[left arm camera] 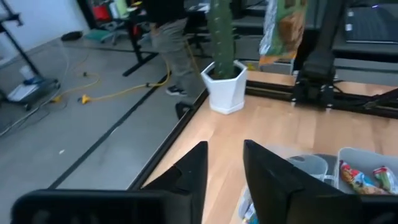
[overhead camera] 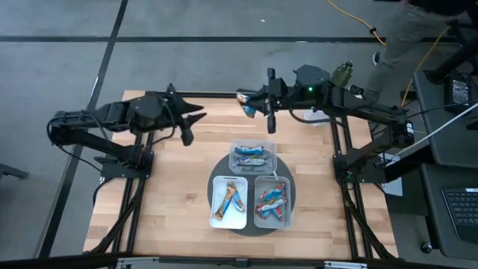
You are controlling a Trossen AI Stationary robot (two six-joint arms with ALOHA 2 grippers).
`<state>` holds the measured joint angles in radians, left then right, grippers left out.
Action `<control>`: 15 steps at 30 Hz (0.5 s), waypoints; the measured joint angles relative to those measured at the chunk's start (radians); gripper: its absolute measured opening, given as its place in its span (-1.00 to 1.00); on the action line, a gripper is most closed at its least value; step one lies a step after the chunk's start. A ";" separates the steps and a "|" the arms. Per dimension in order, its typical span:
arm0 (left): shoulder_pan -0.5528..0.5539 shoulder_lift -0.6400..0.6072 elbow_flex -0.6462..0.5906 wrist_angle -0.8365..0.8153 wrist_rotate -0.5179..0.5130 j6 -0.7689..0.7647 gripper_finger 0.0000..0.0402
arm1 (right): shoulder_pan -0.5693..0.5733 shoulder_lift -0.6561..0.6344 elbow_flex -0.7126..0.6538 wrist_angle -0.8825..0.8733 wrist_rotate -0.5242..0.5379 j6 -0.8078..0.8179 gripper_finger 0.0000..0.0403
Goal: Pick and place Granola Bars by type
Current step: Put the orange chocolate chip into the white bin
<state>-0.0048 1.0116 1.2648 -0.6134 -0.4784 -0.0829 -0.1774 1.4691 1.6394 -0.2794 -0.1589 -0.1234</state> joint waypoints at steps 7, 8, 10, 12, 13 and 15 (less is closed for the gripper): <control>0.000 0.074 0.000 0.139 0.038 0.061 -0.12 | 0.032 0.034 0.000 0.064 0.001 0.015 -0.87; 0.000 0.083 0.000 0.158 0.041 0.069 -0.05 | 0.035 0.038 0.000 0.076 0.000 0.017 -0.86; 0.000 0.097 0.000 0.199 0.051 0.079 0.07 | 0.039 0.045 0.000 0.096 0.000 0.026 -0.83; 0.000 0.109 0.000 0.235 0.052 0.079 0.18 | 0.040 0.049 0.000 0.101 0.000 0.035 -0.82; 0.000 0.116 0.000 0.252 0.052 0.082 0.23 | 0.039 0.051 0.000 0.109 0.000 0.036 -0.82; 0.000 0.126 0.000 0.280 0.058 0.089 0.32 | 0.039 0.053 0.000 0.104 0.001 0.036 -0.85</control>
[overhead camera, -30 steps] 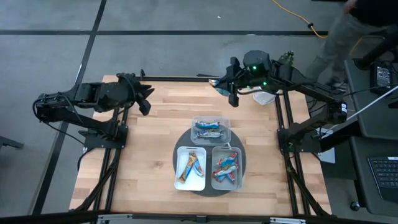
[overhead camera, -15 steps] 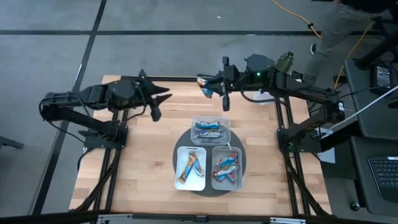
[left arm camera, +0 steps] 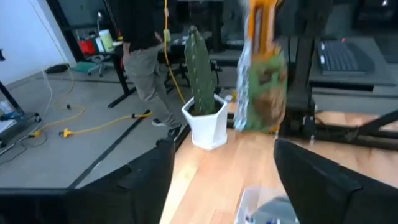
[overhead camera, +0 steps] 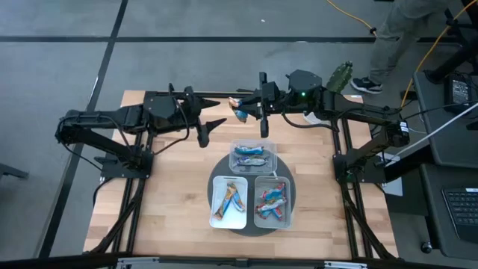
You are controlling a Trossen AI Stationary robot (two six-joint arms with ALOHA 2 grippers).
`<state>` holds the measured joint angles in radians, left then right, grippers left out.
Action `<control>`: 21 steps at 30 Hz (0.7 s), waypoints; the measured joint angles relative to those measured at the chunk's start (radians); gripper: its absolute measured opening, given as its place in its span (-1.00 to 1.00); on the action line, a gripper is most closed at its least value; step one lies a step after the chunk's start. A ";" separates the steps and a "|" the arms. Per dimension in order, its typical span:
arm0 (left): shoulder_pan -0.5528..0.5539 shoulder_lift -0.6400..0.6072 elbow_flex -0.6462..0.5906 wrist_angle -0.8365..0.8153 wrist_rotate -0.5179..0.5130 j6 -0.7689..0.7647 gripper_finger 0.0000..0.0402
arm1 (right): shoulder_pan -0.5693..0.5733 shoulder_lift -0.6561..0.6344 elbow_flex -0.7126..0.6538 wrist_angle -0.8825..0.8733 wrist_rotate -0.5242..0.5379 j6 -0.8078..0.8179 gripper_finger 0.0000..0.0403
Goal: Pick and place Granola Bars by type
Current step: Put the orange chocolate chip into the white bin
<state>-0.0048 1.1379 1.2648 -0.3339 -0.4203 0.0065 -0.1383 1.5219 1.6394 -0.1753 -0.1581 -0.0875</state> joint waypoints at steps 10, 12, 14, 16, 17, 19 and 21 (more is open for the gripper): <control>0.000 0.069 0.000 0.148 0.062 0.007 0.49 | 0.000 0.024 0.000 0.059 0.000 0.005 -0.82; 0.000 0.079 0.000 0.165 0.075 0.008 0.48 | 0.001 0.030 0.000 0.066 -0.001 0.005 -0.84; 0.000 0.088 0.000 0.199 0.079 0.008 0.48 | 0.002 0.033 0.000 0.063 -0.001 0.005 -0.87; 0.000 0.092 0.000 0.212 0.079 0.008 0.48 | 0.007 0.034 -0.001 0.068 -0.001 0.004 -0.88; 0.002 0.092 0.000 0.216 0.079 0.008 0.48 | 0.010 0.033 -0.001 0.078 0.000 0.004 -0.88; 0.008 0.091 0.000 0.228 0.087 0.006 0.46 | 0.012 0.032 -0.001 0.092 -0.001 0.004 -0.87; 0.016 0.091 0.000 0.228 0.113 -0.009 0.42 | 0.015 0.032 -0.001 0.106 -0.002 0.005 -0.83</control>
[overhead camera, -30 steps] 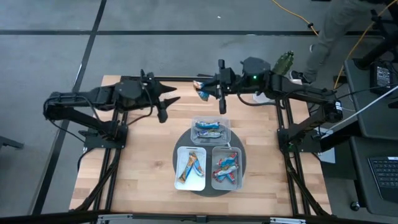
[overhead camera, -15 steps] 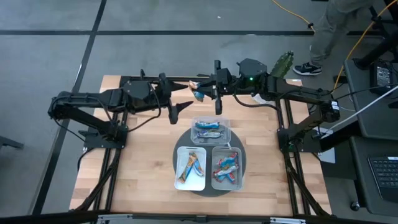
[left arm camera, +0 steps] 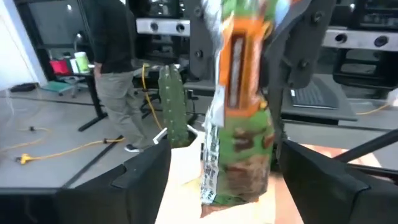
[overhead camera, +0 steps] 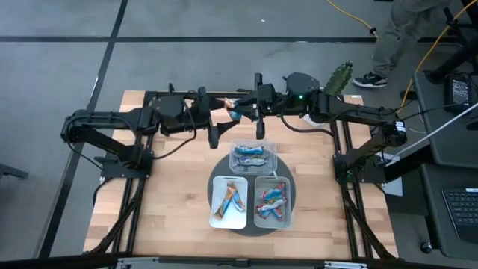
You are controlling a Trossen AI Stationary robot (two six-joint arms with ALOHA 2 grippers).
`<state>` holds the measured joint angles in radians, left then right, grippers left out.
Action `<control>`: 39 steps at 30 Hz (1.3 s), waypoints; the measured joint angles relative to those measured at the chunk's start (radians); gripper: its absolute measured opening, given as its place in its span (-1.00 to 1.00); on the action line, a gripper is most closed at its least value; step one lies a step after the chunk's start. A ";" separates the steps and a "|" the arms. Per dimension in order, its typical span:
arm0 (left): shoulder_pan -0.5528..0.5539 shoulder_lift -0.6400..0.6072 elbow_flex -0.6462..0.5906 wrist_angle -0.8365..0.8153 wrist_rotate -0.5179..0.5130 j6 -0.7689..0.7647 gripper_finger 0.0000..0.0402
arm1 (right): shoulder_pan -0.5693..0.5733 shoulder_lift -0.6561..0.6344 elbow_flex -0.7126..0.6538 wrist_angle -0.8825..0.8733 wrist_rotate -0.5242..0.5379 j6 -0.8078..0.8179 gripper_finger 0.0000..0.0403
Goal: Pick and place Granola Bars by type
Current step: Put the orange chocolate chip into the white bin
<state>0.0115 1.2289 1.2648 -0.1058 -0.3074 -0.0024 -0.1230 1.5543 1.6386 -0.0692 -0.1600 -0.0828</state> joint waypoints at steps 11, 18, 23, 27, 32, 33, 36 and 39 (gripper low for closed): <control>0.045 0.000 0.000 0.005 0.131 -0.054 -0.40 | 0.003 0.000 0.000 0.015 -0.016 0.001 -0.87; 0.046 0.000 0.000 0.004 0.151 -0.040 -0.92 | 0.003 0.000 0.000 0.015 -0.018 0.002 -0.79; 0.046 0.000 0.001 0.001 0.152 -0.037 -0.93 | 0.003 0.000 0.000 0.015 -0.034 -0.003 -0.81; 0.046 -0.001 0.001 -0.002 0.150 -0.036 -0.94 | 0.002 0.000 0.000 0.015 -0.075 -0.004 -0.73; 0.046 -0.002 0.001 -0.014 0.147 -0.036 -0.97 | 0.003 -0.013 0.000 -0.015 -0.096 -0.008 -0.52; 0.046 -0.004 0.001 -0.020 0.145 -0.036 -0.96 | 0.003 -0.018 0.000 -0.027 -0.097 -0.011 -0.48; 0.046 -0.007 0.001 -0.028 0.142 -0.036 -0.95 | 0.003 -0.029 0.000 -0.045 -0.099 -0.028 -0.35; 0.046 -0.013 0.001 -0.034 0.140 -0.036 -0.97 | 0.003 -0.041 0.000 -0.082 -0.099 -0.030 -0.25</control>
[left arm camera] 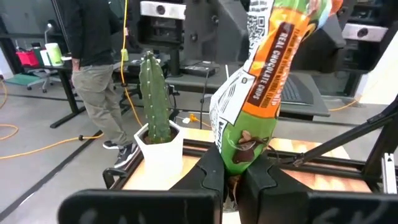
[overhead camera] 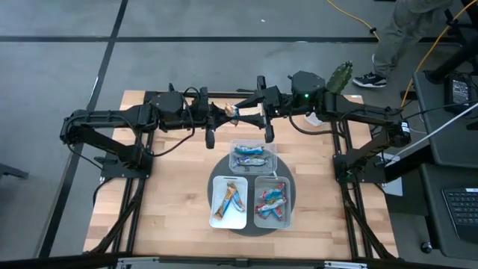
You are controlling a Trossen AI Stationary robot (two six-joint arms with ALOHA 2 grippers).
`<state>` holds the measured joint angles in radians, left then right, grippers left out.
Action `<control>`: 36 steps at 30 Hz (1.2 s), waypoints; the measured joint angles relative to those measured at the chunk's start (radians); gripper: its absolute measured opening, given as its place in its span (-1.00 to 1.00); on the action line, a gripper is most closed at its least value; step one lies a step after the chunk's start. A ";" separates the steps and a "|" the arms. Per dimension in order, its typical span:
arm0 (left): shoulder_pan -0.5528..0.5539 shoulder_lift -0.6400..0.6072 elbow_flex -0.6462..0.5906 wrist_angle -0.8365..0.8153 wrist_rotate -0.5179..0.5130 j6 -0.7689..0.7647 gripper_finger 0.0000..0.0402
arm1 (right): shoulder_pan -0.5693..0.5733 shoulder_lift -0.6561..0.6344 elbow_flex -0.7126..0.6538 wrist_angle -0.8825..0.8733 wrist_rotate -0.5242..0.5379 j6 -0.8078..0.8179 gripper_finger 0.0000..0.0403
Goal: Pick and place Granola Bars by type
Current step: Put the orange chocolate chip into the white bin
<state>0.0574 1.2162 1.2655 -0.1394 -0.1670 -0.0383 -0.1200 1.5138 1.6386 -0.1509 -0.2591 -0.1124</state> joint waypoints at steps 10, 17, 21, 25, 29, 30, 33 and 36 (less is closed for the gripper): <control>-0.038 -0.059 0.034 -0.149 -0.071 0.000 -0.96 | 0.000 -0.050 0.001 -0.255 0.132 -0.005 -0.13; -0.107 -0.143 0.056 -0.326 -0.143 -0.010 -0.95 | 0.000 -0.125 0.000 -0.473 0.290 -0.001 -0.12; -0.146 -0.192 0.056 -0.394 -0.156 -0.058 -0.95 | 0.000 -0.180 0.000 -0.601 0.377 0.035 -0.12; -0.189 -0.231 0.056 -0.484 -0.155 -0.125 -0.97 | 0.000 -0.236 0.000 -0.711 0.460 0.091 -0.12; -0.238 -0.241 0.056 -0.605 -0.153 -0.205 -0.96 | 0.002 -0.281 0.000 -0.807 0.518 0.158 -0.12; -0.251 -0.239 0.056 -0.633 -0.148 -0.230 -0.96 | 0.005 -0.290 0.000 -0.828 0.530 0.169 -0.12; -0.289 -0.223 0.056 -0.697 -0.114 -0.294 -0.96 | 0.020 -0.316 0.000 -0.876 0.567 0.202 -0.12; -0.330 -0.190 0.056 -0.719 -0.086 -0.351 -0.96 | 0.035 -0.332 0.000 -0.909 0.580 0.220 -0.12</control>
<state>-0.2723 1.0258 1.3212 -0.8583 -0.2527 -0.3889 -0.0848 1.1822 1.6389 -1.0596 0.3211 0.1073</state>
